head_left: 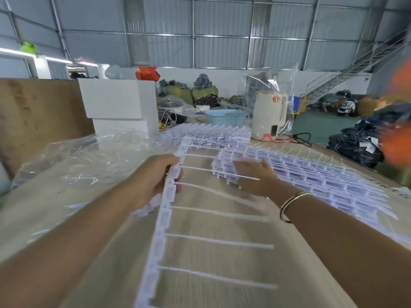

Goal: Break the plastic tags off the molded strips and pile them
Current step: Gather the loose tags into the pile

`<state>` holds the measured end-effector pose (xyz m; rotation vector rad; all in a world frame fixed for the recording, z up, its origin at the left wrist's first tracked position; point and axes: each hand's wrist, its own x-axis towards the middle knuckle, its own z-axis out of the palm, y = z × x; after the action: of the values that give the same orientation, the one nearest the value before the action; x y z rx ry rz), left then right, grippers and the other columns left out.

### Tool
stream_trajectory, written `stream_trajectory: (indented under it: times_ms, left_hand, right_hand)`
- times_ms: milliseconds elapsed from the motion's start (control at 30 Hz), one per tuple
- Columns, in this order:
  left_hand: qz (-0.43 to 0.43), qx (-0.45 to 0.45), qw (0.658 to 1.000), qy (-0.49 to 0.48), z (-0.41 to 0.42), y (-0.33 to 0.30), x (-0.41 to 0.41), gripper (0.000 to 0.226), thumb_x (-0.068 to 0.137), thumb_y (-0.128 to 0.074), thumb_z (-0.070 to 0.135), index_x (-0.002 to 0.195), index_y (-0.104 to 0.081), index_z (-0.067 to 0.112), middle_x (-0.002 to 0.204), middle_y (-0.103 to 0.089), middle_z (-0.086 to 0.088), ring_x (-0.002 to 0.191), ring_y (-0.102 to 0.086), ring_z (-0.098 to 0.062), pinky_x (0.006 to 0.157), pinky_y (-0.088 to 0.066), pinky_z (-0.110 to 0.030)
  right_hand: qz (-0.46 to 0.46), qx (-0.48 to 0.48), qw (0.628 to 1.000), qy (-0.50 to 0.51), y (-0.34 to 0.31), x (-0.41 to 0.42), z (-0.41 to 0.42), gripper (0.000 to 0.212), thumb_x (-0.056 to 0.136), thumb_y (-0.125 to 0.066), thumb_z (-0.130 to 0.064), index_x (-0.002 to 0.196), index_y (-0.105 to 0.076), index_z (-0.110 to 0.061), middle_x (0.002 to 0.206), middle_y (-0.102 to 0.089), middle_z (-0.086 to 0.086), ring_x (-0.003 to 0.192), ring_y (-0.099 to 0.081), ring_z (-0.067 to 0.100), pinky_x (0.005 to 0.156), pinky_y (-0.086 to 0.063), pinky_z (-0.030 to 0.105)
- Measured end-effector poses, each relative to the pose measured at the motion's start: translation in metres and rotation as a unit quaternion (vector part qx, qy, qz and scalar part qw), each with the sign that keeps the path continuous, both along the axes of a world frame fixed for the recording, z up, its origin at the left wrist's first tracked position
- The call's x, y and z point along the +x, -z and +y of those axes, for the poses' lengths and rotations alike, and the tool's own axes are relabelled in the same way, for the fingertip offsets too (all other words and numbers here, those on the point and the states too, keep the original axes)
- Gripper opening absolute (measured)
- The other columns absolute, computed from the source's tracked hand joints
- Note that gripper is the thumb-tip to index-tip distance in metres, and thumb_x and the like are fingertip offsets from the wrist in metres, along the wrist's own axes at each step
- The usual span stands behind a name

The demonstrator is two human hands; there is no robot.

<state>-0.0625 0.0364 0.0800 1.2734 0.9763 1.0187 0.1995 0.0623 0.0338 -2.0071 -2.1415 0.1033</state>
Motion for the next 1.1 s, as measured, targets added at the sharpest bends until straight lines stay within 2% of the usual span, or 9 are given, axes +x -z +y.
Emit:
stream_trajectory:
  times_ms: [100,167,233,367,467,600,833,967,1100]
  left_hand:
    - [0.157,-0.011,0.984,0.084,-0.004,-0.009,-0.019,0.025,0.094,-0.045,0.015,0.070,-0.048,0.013,0.057,-0.049,-0.001,0.047,-0.041,-0.012,0.039,-0.037,-0.019]
    - [0.227,0.032,0.966,0.120,-0.008,-0.007,-0.022,0.029,0.095,-0.042,0.009,0.066,-0.044,0.012,0.057,-0.045,-0.001,0.040,-0.036,-0.008,0.040,-0.030,-0.019]
    - [0.296,0.067,0.944,0.130,-0.012,0.002,-0.018,0.033,0.095,-0.041,0.004,0.064,-0.044,0.013,0.059,-0.043,-0.002,0.037,-0.037,-0.005,0.039,-0.028,-0.017]
    - [0.455,0.160,0.867,0.128,-0.019,0.029,-0.009,0.033,0.094,-0.042,0.010,0.062,-0.046,0.020,0.061,-0.051,0.002,0.047,-0.047,-0.002,0.048,-0.036,-0.018]
    - [0.476,0.221,0.847,0.081,-0.024,0.043,-0.012,0.038,0.089,-0.043,0.017,0.051,-0.038,0.020,0.050,-0.045,0.006,0.051,-0.042,-0.012,0.057,-0.032,-0.029]
    - [0.487,0.227,0.843,0.026,-0.029,0.048,-0.016,0.033,0.082,-0.036,0.032,0.052,-0.033,0.016,0.054,-0.040,-0.001,0.056,-0.038,-0.019,0.060,-0.032,-0.032]
    - [0.553,0.287,0.782,-0.028,-0.037,0.059,-0.001,0.036,0.092,-0.035,0.035,0.059,-0.042,0.021,0.062,-0.048,0.002,0.062,-0.050,-0.014,0.053,-0.030,-0.027]
    - [0.532,0.296,0.791,-0.061,-0.041,0.069,-0.001,0.042,0.093,-0.035,0.049,0.066,-0.048,0.019,0.059,-0.050,0.003,0.058,-0.052,-0.012,0.050,-0.029,-0.026]
    - [0.503,0.340,0.793,-0.051,-0.045,0.078,-0.009,0.041,0.093,-0.036,0.052,0.064,-0.044,0.025,0.057,-0.047,0.004,0.057,-0.049,-0.008,0.053,-0.034,-0.028]
  right_hand:
    - [0.133,0.064,0.989,-0.012,-0.008,0.007,-0.012,0.045,0.093,-0.046,-0.010,0.138,-0.044,-0.012,0.144,-0.041,0.009,0.132,-0.038,0.025,0.112,-0.024,0.030]
    - [0.207,0.113,0.971,0.030,-0.011,0.011,-0.016,0.037,0.094,-0.039,0.000,0.125,-0.058,-0.010,0.130,-0.056,0.008,0.105,-0.057,0.020,0.082,-0.039,0.007]
    - [0.316,0.112,0.941,0.041,-0.013,0.002,-0.025,0.028,0.097,-0.041,-0.008,0.113,-0.063,-0.013,0.109,-0.065,0.009,0.080,-0.057,0.017,0.061,-0.043,0.009]
    - [0.400,0.004,0.915,-0.042,-0.004,-0.039,-0.050,0.027,0.098,-0.045,-0.025,0.087,-0.068,-0.017,0.073,-0.062,0.000,0.061,-0.053,0.014,0.058,-0.045,0.026]
    - [0.332,-0.045,0.939,-0.080,0.007,-0.069,-0.065,0.040,0.093,-0.051,-0.033,0.056,-0.056,-0.021,0.057,-0.053,-0.003,0.051,-0.047,0.009,0.057,-0.041,0.021]
    - [0.333,-0.062,0.934,-0.117,0.016,-0.077,-0.074,0.045,0.091,-0.057,-0.032,0.046,-0.056,-0.025,0.052,-0.051,-0.009,0.049,-0.044,0.005,0.057,-0.035,0.019]
    - [0.432,-0.051,0.887,-0.156,0.034,-0.081,-0.076,0.032,0.087,-0.065,-0.025,0.057,-0.055,-0.023,0.046,-0.043,-0.014,0.045,-0.035,0.000,0.048,-0.028,0.014]
    - [0.451,-0.097,0.864,-0.203,0.031,-0.075,-0.080,0.028,0.091,-0.057,-0.013,0.064,-0.057,-0.020,0.050,-0.053,-0.014,0.050,-0.042,0.003,0.057,-0.032,0.021]
    - [0.412,-0.099,0.884,-0.200,0.035,-0.078,-0.082,0.025,0.090,-0.060,-0.011,0.067,-0.058,-0.022,0.053,-0.053,-0.016,0.054,-0.044,0.000,0.057,-0.032,0.018]
